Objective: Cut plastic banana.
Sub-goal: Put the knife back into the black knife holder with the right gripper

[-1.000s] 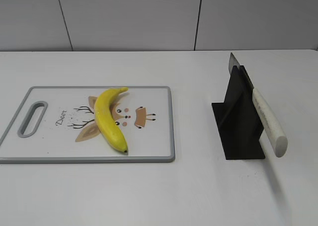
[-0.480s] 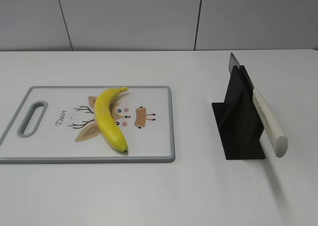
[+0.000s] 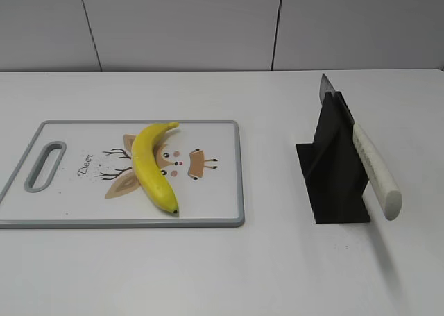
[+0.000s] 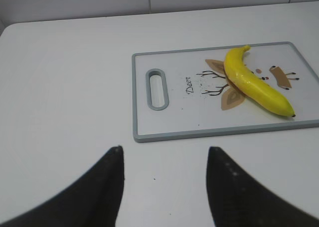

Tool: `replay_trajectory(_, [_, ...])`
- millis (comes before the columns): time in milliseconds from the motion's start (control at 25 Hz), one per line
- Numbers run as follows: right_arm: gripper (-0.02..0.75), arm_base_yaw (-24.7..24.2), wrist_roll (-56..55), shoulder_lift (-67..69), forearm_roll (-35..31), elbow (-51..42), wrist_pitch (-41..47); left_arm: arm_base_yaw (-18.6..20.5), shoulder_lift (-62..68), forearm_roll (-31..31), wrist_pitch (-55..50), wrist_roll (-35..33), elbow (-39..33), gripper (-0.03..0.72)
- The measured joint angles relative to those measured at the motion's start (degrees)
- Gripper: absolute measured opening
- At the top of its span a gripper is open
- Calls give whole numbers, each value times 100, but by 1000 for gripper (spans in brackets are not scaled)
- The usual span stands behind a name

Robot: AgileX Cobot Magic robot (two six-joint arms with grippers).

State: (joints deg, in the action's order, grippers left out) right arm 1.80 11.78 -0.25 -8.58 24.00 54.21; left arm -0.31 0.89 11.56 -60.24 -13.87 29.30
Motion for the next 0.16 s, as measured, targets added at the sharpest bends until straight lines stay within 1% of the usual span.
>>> replay_trajectory(160, [573, 0, 0, 0, 0, 0, 0, 0, 0, 0, 0, 0, 0, 489])
